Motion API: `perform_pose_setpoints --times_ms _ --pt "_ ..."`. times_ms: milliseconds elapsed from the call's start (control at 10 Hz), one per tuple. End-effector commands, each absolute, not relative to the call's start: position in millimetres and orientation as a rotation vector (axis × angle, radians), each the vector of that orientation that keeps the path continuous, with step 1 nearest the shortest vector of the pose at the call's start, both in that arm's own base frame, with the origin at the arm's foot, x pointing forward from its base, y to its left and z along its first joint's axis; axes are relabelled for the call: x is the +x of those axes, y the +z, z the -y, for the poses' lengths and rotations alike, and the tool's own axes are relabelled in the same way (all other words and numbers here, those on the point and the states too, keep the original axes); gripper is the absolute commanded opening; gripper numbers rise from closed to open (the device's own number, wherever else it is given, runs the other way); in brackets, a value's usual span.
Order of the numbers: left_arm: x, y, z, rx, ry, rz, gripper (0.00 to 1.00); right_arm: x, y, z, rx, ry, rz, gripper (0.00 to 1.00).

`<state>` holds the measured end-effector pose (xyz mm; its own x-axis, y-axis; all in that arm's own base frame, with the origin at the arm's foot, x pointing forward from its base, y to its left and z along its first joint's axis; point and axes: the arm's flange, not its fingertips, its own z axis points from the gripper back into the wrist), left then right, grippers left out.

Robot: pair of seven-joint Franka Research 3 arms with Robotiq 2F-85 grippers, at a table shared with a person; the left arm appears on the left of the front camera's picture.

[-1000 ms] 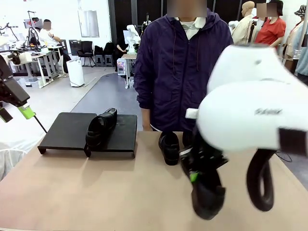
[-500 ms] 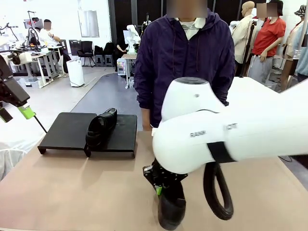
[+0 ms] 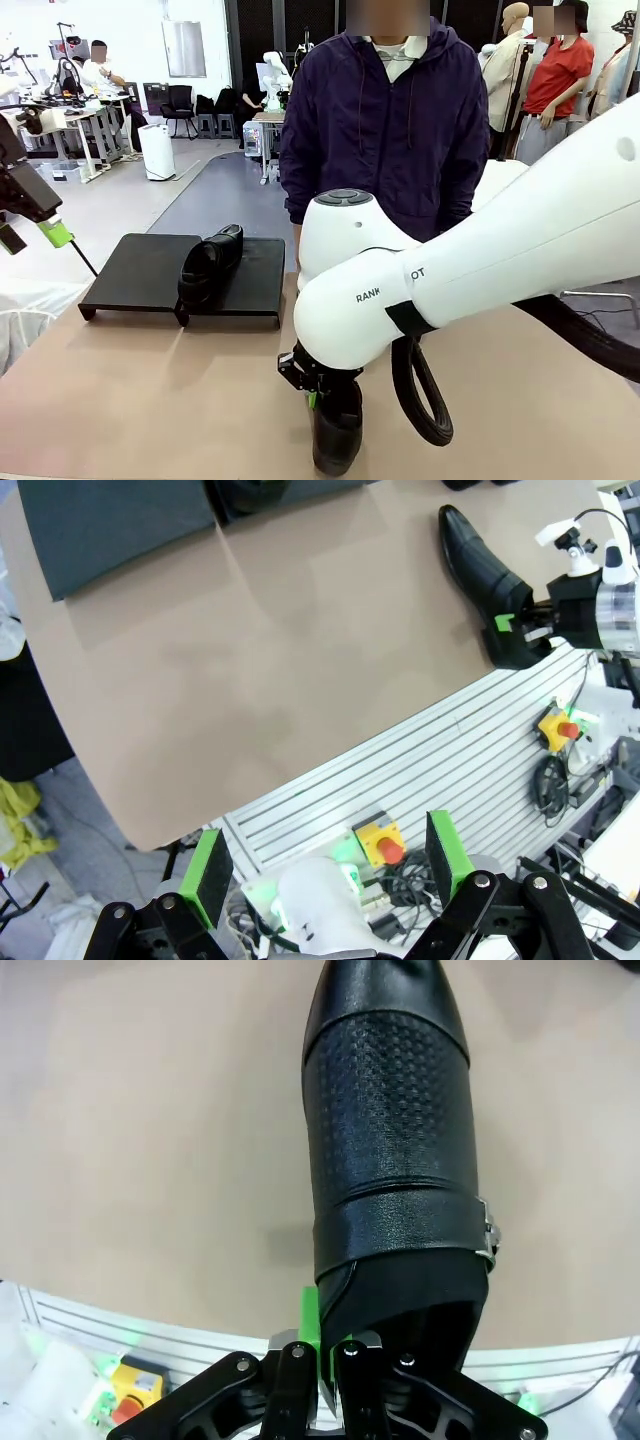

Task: Organize the shoes by placing them on the stand.
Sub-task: Pick up one Shoe and place it in the middle of the table.

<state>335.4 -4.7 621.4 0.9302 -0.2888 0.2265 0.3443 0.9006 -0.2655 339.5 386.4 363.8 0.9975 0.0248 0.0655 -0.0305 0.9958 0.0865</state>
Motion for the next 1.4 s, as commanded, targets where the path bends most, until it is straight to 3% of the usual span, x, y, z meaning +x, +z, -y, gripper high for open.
perform_pose_setpoints --times_ms 0,100,200,300,600,1000,1300 --pt "334.5 622.8 5.7 -0.328 -0.321 0.193 1.00 346.0 367.3 -402.4 0.083 -0.002 0.114 0.00" --pt "334.5 622.8 5.7 -0.328 -0.321 0.193 1.00 348.0 365.6 -403.2 0.089 -0.006 0.103 0.11" --pt "334.5 622.8 5.7 -0.328 -0.321 0.193 1.00 349.1 364.4 -403.6 0.087 -0.004 0.108 0.69" --pt "334.5 622.8 5.7 -0.328 -0.321 0.193 1.00 348.8 364.1 -403.9 0.088 0.000 0.106 1.00" --pt "334.5 622.8 5.7 -0.328 -0.321 0.193 1.00 346.2 376.3 -395.9 0.122 0.015 0.102 1.00" --pt "334.5 622.8 5.7 -0.328 -0.321 0.193 1.00 334.8 474.2 -319.7 0.267 0.099 0.035 1.00" --pt "334.5 622.8 5.7 -0.328 -0.321 0.193 1.00 314.2 552.9 -214.5 0.291 0.043 0.080 1.00"
